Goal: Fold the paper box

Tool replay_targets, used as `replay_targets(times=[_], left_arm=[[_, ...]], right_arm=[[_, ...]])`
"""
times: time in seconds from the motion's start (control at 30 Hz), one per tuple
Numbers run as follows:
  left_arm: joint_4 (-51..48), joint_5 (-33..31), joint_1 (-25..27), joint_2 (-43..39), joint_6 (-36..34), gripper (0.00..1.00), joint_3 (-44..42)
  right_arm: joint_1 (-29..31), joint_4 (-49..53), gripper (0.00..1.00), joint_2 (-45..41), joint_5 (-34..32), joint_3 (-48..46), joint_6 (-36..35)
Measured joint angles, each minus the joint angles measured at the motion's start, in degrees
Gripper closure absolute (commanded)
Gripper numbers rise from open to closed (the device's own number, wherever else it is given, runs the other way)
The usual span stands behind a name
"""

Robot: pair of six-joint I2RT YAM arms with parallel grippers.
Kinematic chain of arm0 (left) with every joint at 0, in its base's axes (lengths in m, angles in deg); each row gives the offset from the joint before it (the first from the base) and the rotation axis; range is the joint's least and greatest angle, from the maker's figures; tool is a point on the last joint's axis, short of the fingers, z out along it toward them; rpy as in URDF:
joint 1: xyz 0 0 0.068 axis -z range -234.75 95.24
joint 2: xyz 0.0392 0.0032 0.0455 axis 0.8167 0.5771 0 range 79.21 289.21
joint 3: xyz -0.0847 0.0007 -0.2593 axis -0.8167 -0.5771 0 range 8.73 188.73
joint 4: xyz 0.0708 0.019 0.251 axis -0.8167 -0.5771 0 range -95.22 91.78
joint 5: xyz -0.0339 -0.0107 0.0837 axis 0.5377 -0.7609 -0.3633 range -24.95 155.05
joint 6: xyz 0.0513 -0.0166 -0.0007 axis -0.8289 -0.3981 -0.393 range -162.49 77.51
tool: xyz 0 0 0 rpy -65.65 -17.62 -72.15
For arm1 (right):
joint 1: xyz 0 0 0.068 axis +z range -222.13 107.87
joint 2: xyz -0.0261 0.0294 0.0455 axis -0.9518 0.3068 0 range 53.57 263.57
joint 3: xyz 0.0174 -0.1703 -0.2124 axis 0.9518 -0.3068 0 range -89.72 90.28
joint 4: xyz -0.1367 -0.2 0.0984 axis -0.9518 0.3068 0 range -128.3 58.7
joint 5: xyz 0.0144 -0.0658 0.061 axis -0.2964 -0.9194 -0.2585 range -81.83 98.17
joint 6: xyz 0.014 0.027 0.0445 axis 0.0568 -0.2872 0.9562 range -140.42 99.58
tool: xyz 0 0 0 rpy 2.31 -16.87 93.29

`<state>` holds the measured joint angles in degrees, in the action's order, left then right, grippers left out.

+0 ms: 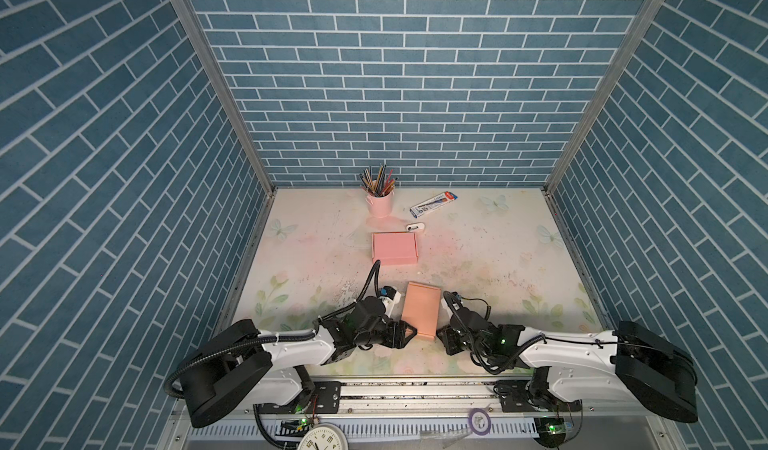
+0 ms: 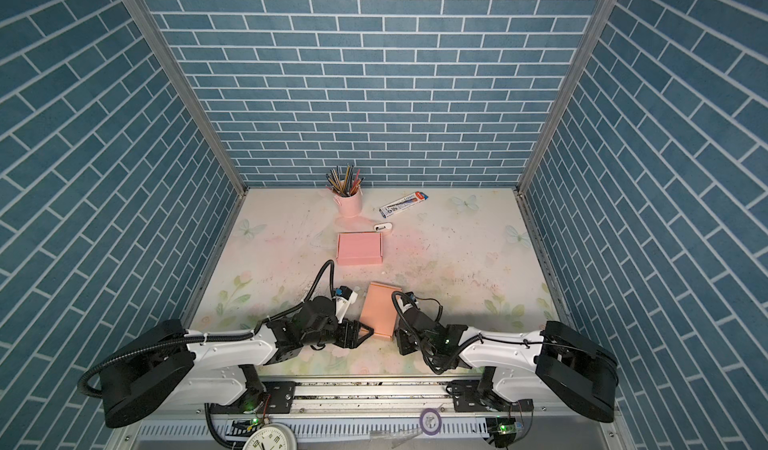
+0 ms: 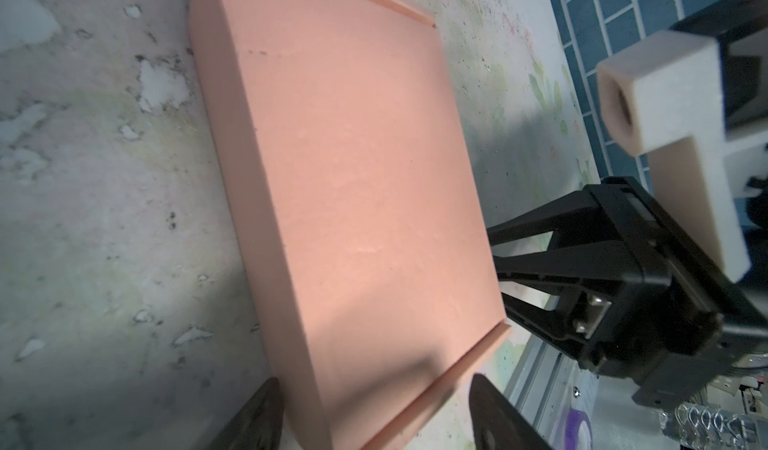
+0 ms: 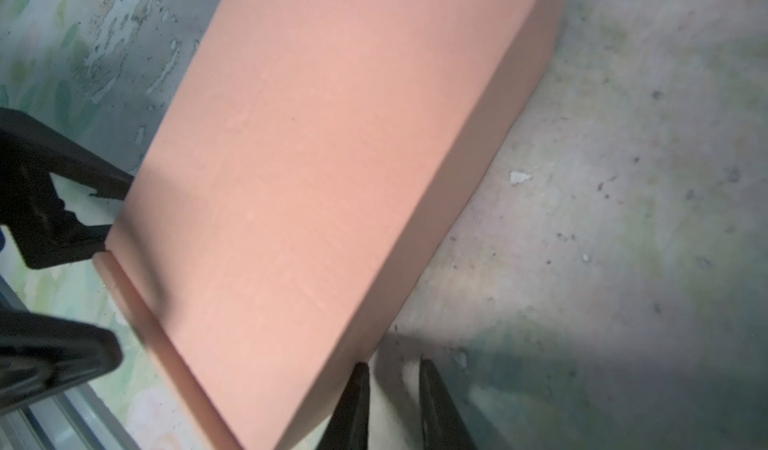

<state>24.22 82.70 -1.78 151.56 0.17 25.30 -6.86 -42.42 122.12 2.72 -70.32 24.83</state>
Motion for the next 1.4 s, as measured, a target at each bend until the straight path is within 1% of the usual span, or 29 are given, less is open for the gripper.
replay_targets(times=[0.13, 0.27, 0.37, 0.47, 0.63, 0.77, 0.93, 1.13, 1.4], left_arm=[[0.35, -0.02, -0.13, -2.51, 0.09, 0.22, -0.87], [-0.46, -0.09, -0.13, -5.9, 0.04, 0.21, -2.38], [-2.67, -0.13, -0.13, -9.42, -0.17, 0.21, -3.15], [-5.01, -0.22, -0.07, -13.29, -0.55, 0.2, -3.85], [-7.5, 0.24, 1.09, -20.96, -0.9, 0.19, -6.27], [-8.26, 1.22, 3.13, -24.13, -0.9, 0.18, -7.63], [-7.19, 3.02, 7.23, -23.41, -1.42, 0.15, -7.61], [-5.22, 3.56, 11.5, -17.79, -2.86, 0.14, -6.82], [-2.64, 4.22, 12.37, -13.79, -4.57, 0.14, -5.27]], right_arm=[[0.09, 3.85, 0.7, -3.1, -0.55, 0.02, -0.02], [-0.2, 8.02, 0.61, -5.9, -1.16, 0.72, -0.48], [-1.7, 10.25, 0.55, -8.09, -0.5, 2.19, -1.68], [-4.66, 10.56, 0.5, -9.81, 1.05, 3.37, -3.39], [-11.58, 10.36, 0.37, -10.78, 4.94, 4.72, -6.8], [-16.37, 9.55, 0.32, -10.4, 8.79, 6.32, -9.53], [-21.42, 7.26, 0.31, -6.67, 13.66, 9.99, -12.61], [-26.03, 5.33, 0.32, 1.38, 18.58, 14.95, -15.8], [-29.14, 3.65, 0.29, 10.08, 24.94, 21.55, -19.23]])
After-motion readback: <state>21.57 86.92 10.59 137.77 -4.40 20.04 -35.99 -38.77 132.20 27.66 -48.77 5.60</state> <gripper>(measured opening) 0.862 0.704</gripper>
